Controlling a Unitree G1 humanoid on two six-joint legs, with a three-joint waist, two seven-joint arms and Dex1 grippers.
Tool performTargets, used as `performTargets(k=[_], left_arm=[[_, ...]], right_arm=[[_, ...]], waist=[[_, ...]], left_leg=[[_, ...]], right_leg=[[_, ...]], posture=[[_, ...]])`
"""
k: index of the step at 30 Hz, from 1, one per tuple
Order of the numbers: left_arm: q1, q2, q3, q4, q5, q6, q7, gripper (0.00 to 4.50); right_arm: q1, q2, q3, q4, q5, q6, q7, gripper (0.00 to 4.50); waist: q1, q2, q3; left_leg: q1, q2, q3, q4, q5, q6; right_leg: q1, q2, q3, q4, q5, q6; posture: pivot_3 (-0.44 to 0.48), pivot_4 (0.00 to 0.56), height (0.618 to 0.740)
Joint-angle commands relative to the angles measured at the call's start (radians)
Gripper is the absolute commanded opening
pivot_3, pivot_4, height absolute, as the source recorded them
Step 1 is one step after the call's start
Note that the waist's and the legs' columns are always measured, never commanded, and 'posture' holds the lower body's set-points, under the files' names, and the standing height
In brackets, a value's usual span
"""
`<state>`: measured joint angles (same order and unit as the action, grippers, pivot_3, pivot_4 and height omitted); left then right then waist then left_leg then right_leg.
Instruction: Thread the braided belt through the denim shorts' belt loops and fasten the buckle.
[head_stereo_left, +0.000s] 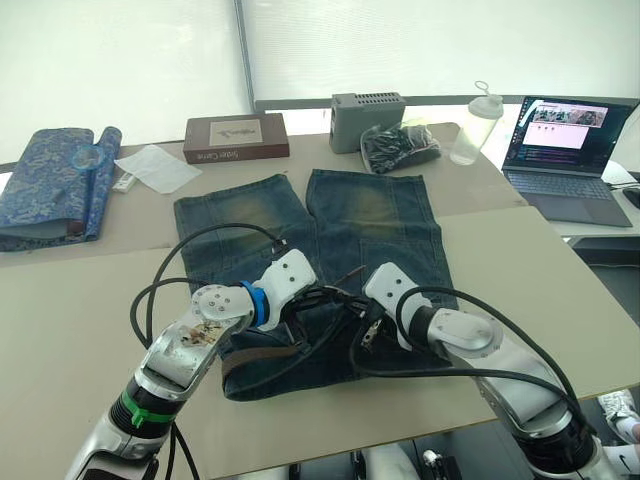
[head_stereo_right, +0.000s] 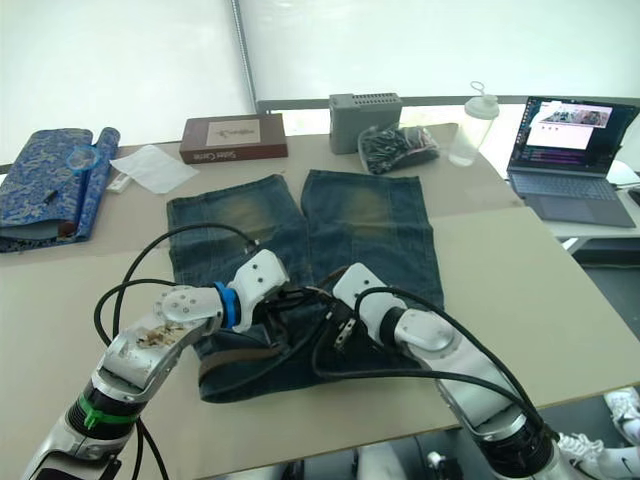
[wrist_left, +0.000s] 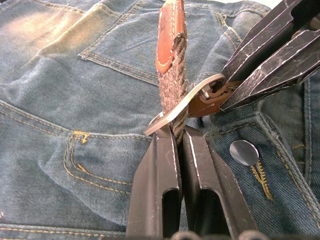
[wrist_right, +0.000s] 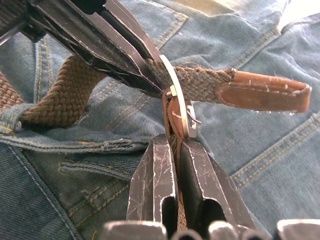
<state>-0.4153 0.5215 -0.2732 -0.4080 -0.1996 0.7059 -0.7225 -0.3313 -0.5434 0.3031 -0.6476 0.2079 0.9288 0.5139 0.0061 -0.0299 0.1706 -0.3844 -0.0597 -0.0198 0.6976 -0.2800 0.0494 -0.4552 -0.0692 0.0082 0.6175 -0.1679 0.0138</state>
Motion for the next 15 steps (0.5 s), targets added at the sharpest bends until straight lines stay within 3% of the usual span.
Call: performTargets(k=[1, 4, 6, 9, 15], left_arm=[[0.024, 0.003, -0.001, 0.001, -0.006, -0.123, -0.042, 0.00], [0.044, 0.010, -0.005, 0.024, 0.012, -0.183, -0.047, 0.00], [0.052, 0.007, -0.008, 0.041, 0.027, -0.225, -0.045, 0.00], [0.055, -0.003, -0.018, 0.065, 0.053, -0.277, -0.034, 0.00], [0.056, -0.022, -0.040, 0.103, 0.118, -0.372, -0.015, 0.00]], right_arm=[[0.028, 0.033, -0.121, -0.042, 0.112, 0.032, 0.038, 1.15], [0.043, 0.064, -0.259, -0.069, 0.232, 0.138, 0.052, 2.16], [0.052, 0.090, -0.367, -0.091, 0.347, 0.239, 0.068, 2.16], [0.010, 0.224, -0.551, -0.074, 0.493, 0.418, 0.002, 2.16], [-0.070, 0.410, -0.712, -0.053, 0.555, 0.661, -0.110, 2.16]], waist=[[0.002, 0.000, 0.000], [0.004, 0.000, 0.000], [0.005, 0.000, 0.000], [0.006, 0.000, 0.000], [0.004, 0.001, -0.001]], left_leg=[[0.000, 0.000, 0.000, 0.000, 0.000, 0.000], [0.000, 0.000, 0.000, 0.000, 0.000, 0.001], [0.000, 0.000, 0.000, 0.000, 0.000, 0.001], [0.000, 0.001, 0.000, 0.000, -0.001, 0.001], [0.000, 0.001, 0.000, -0.001, -0.001, 0.001]], right_leg=[[0.000, 0.000, 0.000, 0.000, 0.000, 0.000], [0.000, -0.001, 0.001, 0.000, 0.000, 0.000], [0.000, -0.004, 0.000, 0.000, 0.000, 0.000], [0.001, -0.004, 0.000, -0.001, 0.000, 0.000], [0.000, -0.005, 0.001, 0.001, 0.000, 0.000]], posture=[[0.000, 0.150, 0.740], [0.000, 0.150, 0.740], [0.000, 0.150, 0.740], [0.000, 0.150, 0.740], [0.000, 0.150, 0.740]])
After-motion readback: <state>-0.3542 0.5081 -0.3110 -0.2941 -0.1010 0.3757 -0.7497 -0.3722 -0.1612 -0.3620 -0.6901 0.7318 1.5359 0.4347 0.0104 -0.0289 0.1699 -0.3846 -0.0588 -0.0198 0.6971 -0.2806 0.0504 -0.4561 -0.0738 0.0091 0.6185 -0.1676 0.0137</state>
